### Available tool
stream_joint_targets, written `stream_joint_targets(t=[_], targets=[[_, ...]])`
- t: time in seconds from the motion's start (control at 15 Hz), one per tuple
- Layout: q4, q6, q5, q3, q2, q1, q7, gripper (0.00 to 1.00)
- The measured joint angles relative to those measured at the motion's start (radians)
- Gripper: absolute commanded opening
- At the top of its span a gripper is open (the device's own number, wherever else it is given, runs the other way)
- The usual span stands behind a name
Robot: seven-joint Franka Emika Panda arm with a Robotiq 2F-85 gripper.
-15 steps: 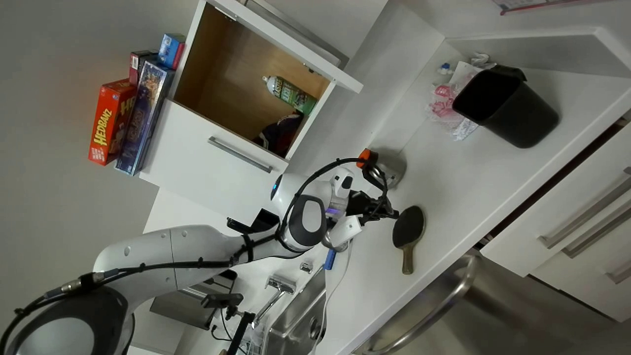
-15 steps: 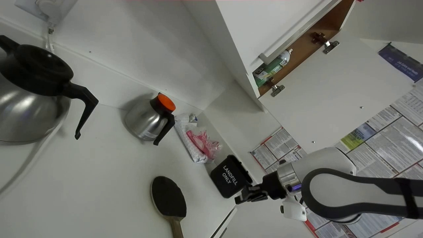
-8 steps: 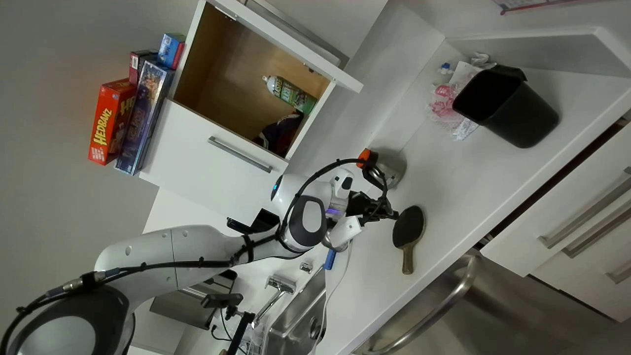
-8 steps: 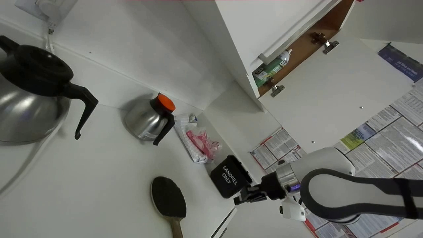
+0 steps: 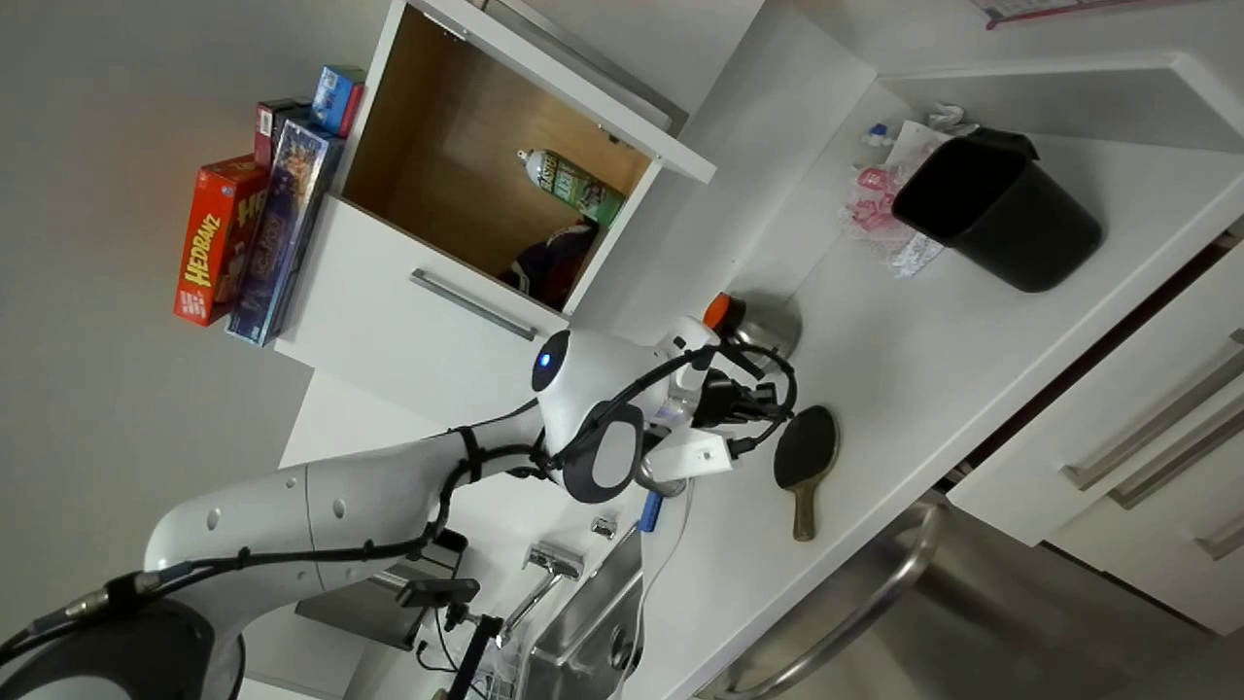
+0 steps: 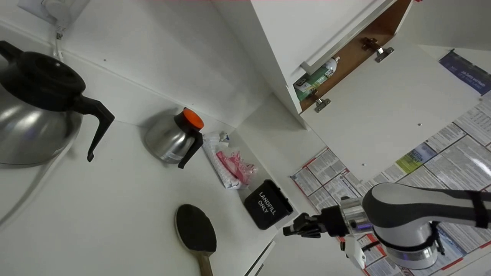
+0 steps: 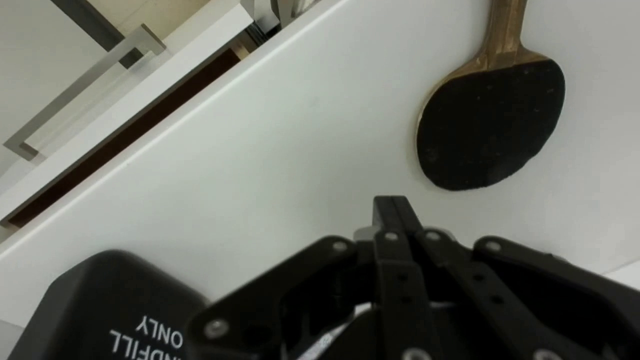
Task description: Remove the white object from the bottom shelf of the overhead cabinet, put it in the open drawer, close the drawer, and then close the cabinet door
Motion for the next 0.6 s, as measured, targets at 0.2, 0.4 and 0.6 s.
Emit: stream_joint_targets(t=[0.2, 0.4, 0.6], targets=[[-0.033, -0.007, 0.206, -0.045, -0.081, -0.020, -0.190, 0.00], [-0.071, -0.018, 0.313, -0.108, -0.170, -0.034, -0.279, 0.00], [-0.106, -0.016, 0.384, -0.161, -0.253, -0.039, -0.318, 0.00]])
